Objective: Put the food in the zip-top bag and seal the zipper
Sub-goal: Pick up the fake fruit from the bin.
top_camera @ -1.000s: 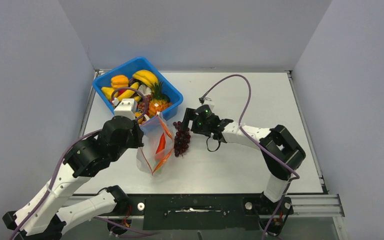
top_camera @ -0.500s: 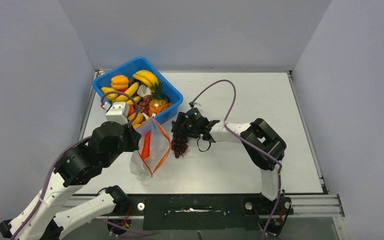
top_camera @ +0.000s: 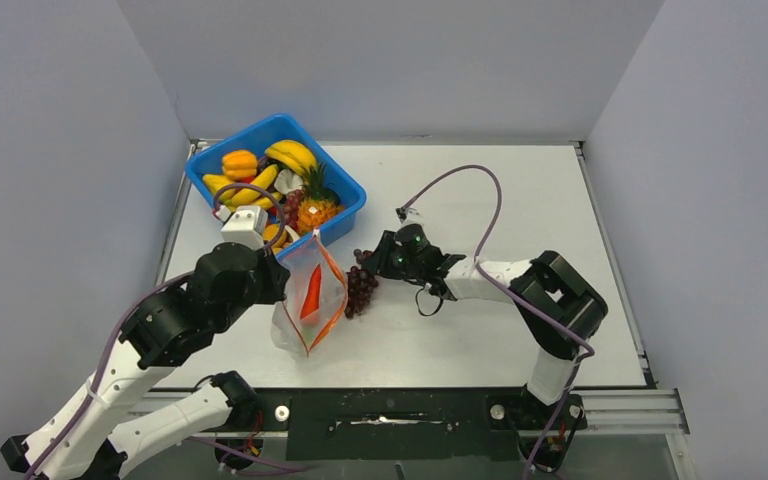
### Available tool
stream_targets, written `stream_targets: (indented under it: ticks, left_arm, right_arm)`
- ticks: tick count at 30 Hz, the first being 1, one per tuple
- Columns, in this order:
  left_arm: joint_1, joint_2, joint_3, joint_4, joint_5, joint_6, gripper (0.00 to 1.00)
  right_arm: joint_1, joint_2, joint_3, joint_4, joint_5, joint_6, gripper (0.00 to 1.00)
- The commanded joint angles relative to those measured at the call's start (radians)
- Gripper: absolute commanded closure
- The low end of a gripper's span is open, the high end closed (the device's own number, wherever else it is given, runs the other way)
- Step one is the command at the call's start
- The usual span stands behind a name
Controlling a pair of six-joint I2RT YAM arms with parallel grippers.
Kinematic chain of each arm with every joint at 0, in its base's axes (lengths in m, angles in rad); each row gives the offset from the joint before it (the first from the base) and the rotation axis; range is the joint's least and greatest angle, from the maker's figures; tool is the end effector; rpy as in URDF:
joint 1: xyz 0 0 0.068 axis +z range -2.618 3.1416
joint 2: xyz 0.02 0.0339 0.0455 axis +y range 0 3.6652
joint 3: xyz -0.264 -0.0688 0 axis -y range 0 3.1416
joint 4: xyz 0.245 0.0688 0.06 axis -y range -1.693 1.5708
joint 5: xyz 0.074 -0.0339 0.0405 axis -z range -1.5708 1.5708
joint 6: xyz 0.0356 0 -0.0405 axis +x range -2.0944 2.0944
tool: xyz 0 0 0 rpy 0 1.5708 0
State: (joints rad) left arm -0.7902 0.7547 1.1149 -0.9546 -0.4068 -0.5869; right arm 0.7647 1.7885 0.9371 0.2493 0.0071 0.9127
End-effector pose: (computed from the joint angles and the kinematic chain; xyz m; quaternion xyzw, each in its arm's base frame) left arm 0.0974 -0.0783 0.3771 -0.0065 0.8701 -0.1541 0.4681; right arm 0.2700 0.2587 0.1644 0.0671 0.8824 0.3442 0.3136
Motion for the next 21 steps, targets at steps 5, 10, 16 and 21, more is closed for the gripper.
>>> stream_targets:
  ticks: [5, 10, 16, 21]
  left_arm:
    - [0.003, 0.012, 0.001, 0.110, 0.013, -0.002, 1.00]
    - [0.004, 0.036, -0.013, 0.152, 0.050, -0.015, 1.00]
    - [0.005, 0.070, -0.027, 0.199, 0.093, -0.052, 1.00]
    - [0.006, 0.094, -0.032, 0.246, 0.095, -0.090, 1.00]
  right_arm:
    - [-0.040, -0.182, -0.068, 0.120, -0.040, -0.130, 0.97]
    - [-0.038, -0.327, -0.061, -0.015, 0.010, -0.225, 0.99]
    - [-0.024, -0.556, 0.004, -0.199, 0.068, -0.341, 1.00]
    - [-0.014, -0.706, 0.100, -0.336, 0.080, -0.410, 1.00]
